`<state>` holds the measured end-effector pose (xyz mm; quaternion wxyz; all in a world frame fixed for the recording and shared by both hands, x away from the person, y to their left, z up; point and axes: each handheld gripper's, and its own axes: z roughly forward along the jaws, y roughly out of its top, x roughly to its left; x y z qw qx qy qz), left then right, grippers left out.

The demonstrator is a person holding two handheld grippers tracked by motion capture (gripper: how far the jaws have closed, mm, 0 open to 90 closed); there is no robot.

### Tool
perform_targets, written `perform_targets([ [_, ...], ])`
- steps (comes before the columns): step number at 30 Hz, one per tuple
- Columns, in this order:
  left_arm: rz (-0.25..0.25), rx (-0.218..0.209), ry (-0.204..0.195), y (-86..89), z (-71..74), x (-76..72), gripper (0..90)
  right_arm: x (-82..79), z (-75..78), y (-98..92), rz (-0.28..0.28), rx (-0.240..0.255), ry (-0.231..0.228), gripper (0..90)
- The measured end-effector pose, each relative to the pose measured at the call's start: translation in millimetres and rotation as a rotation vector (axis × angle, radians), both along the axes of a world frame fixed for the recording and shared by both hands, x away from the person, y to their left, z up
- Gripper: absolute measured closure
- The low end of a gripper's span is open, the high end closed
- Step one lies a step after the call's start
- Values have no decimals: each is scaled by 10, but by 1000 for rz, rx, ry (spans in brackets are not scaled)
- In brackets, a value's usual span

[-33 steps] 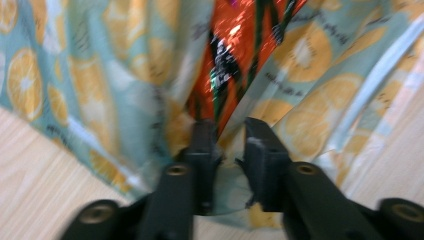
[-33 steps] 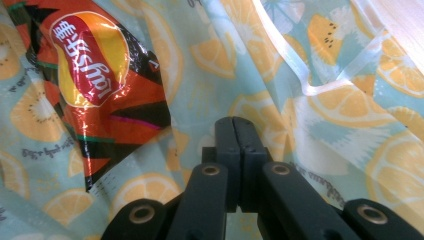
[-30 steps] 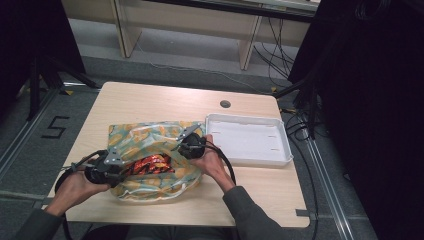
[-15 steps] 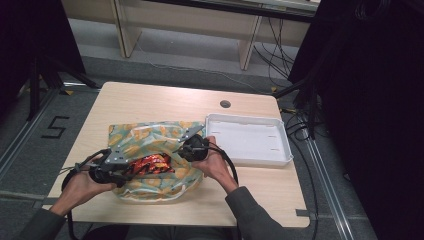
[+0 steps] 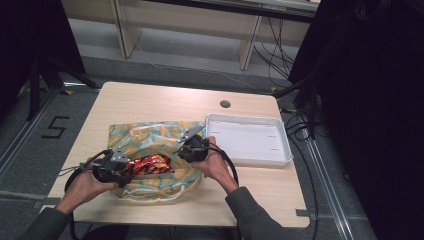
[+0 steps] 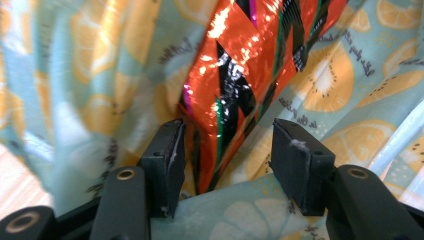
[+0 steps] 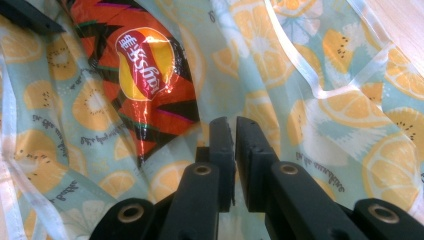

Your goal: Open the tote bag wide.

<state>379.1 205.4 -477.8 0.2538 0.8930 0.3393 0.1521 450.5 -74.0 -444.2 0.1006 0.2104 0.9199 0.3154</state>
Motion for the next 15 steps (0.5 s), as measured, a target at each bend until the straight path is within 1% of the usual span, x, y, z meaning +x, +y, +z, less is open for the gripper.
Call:
perform_targets([
  [1, -15, 21, -4, -1, 0, 7, 484, -1, -2, 2, 0, 3, -1, 861],
  [2, 4, 13, 21, -16, -12, -4, 486, -3, -2, 2, -1, 1, 0, 859],
  [3, -18, 28, -2, -15, -14, 3, 494, -10, 5, -3, -10, -4, 6, 857],
  [5, -22, 34, -8, -18, -16, 5, 536, -20, 8, -5, -3, 6, 6, 851],
  [6, -23, 33, -11, -15, -16, 7, 551, -25, 15, -13, -4, 11, 15, 847],
  [7, -20, 32, -14, -12, -17, 6, 581, -35, 30, -25, -7, 8, 13, 841],
  [8, -16, 30, -6, -12, -22, 7, 607, -41, 38, -37, -1, 9, 9, 835],
  [9, -14, 27, 4, -12, -29, 8, 624, -55, 45, -51, -8, 17, 11, 829],
  [10, -22, 37, -1, -7, -29, 16, 670, -68, 61, -69, -12, 17, 13, 822],
  [11, -24, 38, -11, -6, -30, 22, 723, -80, 68, -86, -13, 25, 10, 817],
  [12, -35, 38, -12, -5, -27, 31, 767, -90, 83, -108, -14, 24, 8, 812],
  [13, -58, 50, -17, -3, -10, 39, 807, -103, 89, -125, -14, 32, 0, 808],
  [14, -60, 54, -29, -10, -3, 38, 833, -124, 109, -153, -22, 35, 6, 804],
  [15, -58, 49, -29, -15, 9, 29, 858, -142, 118, -177, -19, 45, 0, 802],
])
